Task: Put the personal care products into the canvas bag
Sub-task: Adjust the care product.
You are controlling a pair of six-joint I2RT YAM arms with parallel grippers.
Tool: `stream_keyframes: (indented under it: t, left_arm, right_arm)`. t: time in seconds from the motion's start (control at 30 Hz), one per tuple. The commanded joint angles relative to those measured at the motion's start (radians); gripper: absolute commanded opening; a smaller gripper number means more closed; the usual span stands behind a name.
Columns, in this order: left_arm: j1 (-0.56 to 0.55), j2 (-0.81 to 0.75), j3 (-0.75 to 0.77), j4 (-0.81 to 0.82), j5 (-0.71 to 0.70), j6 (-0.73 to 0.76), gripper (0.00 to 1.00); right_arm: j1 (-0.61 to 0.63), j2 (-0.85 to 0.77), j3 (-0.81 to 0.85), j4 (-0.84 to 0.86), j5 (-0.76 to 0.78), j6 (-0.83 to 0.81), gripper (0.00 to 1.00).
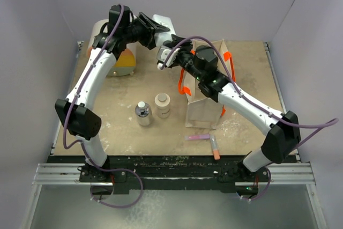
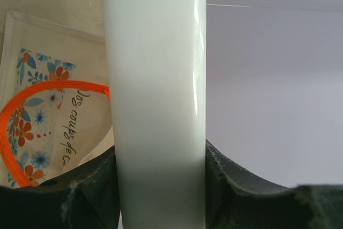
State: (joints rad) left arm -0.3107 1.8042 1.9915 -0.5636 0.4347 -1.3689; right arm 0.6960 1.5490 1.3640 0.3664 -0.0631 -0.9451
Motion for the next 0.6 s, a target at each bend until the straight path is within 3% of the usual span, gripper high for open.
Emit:
stream_keyframes:
  t: [0.0, 0.23, 0.57]
  left_arm:
    - [-0.013, -0.079, 0.036, 0.119, 0.021, -0.119, 0.57]
    - [-0.049, -0.063, 0.034, 0.165, 0.012, -0.119, 0.70]
    - [-0.087, -0.032, 0.039, 0.213, 0.009, -0.090, 0.74]
  right_arm:
    - [-0.013, -0.116, 0.016, 0.143, 0.122, 0.066, 0.00]
    - [-0.013, -0.170, 0.006, 0.131, 0.158, 0.066, 0.00]
    - [-0.013, -0.241, 0.053, 0.003, 0.203, 0.058, 0.00]
